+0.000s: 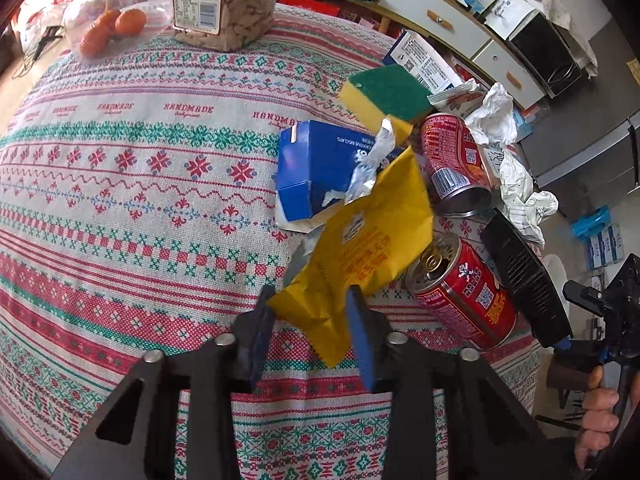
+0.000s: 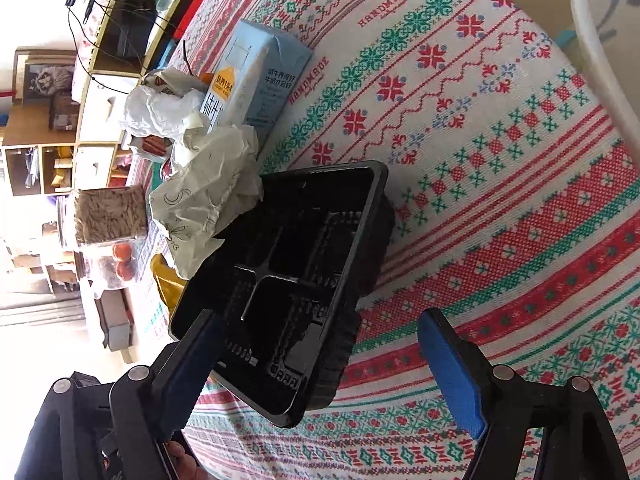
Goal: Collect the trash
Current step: 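Grasp the yellow snack bag with the left tool while the right tool grasps the black tray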
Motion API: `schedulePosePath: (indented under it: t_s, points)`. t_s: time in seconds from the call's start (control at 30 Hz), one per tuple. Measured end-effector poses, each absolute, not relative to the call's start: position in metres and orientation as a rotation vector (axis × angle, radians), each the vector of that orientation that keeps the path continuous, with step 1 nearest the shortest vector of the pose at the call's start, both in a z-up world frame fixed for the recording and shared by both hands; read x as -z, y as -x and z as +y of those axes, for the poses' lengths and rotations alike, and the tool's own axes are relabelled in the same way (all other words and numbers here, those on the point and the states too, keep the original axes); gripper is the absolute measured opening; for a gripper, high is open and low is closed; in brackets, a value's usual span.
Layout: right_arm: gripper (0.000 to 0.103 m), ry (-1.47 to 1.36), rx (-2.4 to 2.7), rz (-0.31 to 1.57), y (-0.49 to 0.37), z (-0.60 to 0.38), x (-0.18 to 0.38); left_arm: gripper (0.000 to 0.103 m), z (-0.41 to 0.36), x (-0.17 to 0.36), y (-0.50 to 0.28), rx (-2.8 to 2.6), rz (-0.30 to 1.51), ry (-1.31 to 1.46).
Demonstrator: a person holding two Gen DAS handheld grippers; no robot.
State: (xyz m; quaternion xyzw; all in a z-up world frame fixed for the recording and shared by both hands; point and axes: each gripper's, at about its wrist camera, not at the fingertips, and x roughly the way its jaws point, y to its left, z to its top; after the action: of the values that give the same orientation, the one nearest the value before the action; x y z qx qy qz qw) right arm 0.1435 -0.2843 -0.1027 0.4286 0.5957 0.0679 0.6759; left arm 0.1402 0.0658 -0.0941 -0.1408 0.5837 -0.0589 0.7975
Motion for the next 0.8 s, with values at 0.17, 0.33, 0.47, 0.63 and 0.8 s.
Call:
schedulePosePath:
  t_s: [0.17,0.33,0.47,0.63,0.8]
  points:
    - [0.03,-1.003,-0.186,1.357,-0.145,-0.272,0.112,0.008,0.068,0.088,-0.134,0.159,1.187,0.342]
    - [0.014,-0.993,-0.197,1.294,-0.141,-0.278,0.098,0.005,0.071,0.076,-0.122,0.193,1.153,0.376]
    - [0.013,-0.878,-0.172,1.246,-0.135,-0.283,0.078,0.005,0.069,0.056,-0.11,0.191,1.098,0.328]
    - [0.012,-0.709,-0.105,1.184,-0.13,-0.288,0.053,0.005,0.067,0.036,-0.095,0.232,1.053,0.324]
    - [0.011,-0.658,-0.061,1.127,-0.122,-0.308,0.037,0.005,0.052,0.02,-0.083,0.271,1.028,0.31]
